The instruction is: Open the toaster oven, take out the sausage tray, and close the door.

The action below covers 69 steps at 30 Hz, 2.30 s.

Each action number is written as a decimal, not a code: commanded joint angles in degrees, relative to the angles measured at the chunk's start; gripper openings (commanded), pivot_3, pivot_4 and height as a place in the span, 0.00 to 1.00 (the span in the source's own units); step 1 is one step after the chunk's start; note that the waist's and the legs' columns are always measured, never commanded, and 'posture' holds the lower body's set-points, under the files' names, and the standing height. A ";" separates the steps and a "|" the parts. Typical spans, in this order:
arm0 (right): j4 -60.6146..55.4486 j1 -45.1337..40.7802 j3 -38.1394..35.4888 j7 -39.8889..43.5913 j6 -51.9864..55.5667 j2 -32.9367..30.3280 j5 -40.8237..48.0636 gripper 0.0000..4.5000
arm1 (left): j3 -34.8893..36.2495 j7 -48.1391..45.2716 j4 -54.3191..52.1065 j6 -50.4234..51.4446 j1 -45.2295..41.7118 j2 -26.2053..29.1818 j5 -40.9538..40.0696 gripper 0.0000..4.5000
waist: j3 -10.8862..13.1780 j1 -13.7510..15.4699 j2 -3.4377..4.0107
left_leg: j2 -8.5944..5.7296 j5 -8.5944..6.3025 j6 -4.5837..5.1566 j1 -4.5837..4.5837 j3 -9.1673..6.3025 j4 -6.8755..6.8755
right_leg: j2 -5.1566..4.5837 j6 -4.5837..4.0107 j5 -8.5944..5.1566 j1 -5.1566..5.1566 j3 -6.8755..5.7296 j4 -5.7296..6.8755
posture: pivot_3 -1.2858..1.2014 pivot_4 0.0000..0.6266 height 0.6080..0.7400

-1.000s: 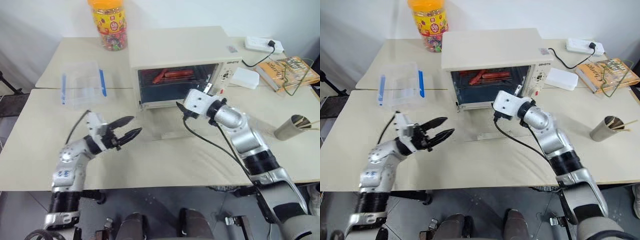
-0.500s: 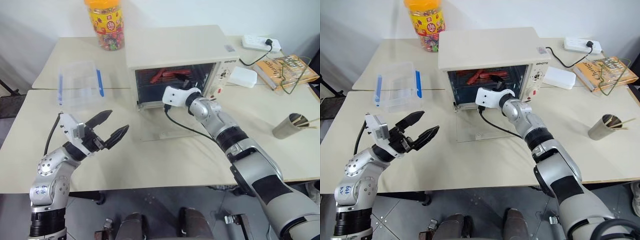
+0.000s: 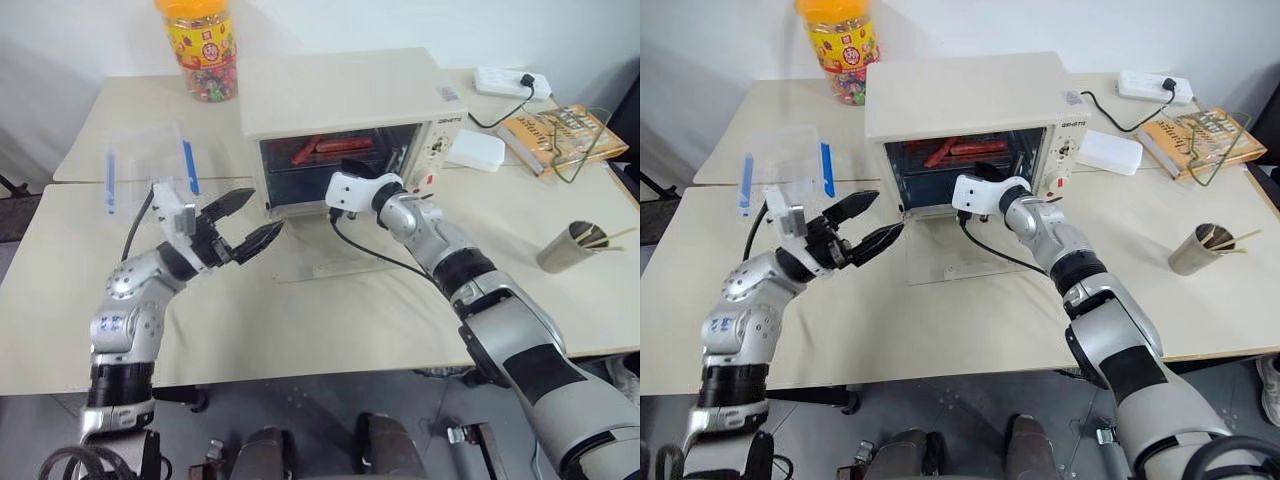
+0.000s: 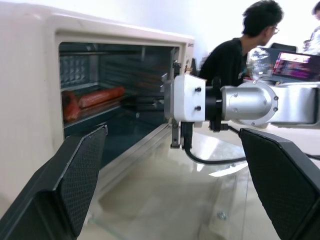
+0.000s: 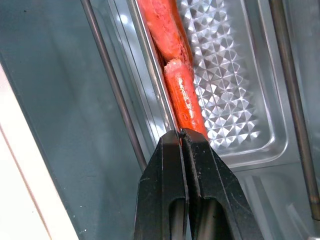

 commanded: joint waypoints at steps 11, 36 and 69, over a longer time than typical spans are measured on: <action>-16.16 4.62 -1.05 4.76 0.23 -4.72 -0.51 0.00 | -0.94 -4.16 15.28 -5.26 -15.18 -2.89 2.68 1.00 | 0.00 0.02 0.00 | -0.08 0.00 0.00 -0.16 0.01 -0.09 | 0.00 0.00 0.00 -0.07 -0.28 0.01 | 0.52 0.24 1.00; -61.38 35.32 -6.14 18.31 14.81 -11.47 -1.89 0.00 | 1.57 -0.93 7.10 16.20 -6.37 1.09 -3.70 1.00 | 0.00 0.65 -0.01 | -0.05 0.00 0.00 -0.15 -0.04 0.04 | -0.01 0.00 0.00 -0.05 -0.29 0.02 | 0.52 0.24 1.00; -55.70 31.67 -7.82 15.73 10.26 -13.00 -2.42 0.00 | 3.93 7.88 11.88 31.67 -15.43 -3.37 -7.42 1.00 | -0.02 1.67 -0.07 | -0.12 0.00 -0.01 0.00 0.10 0.10 | -0.02 0.00 0.00 -0.05 0.02 0.02 | 0.52 0.24 1.00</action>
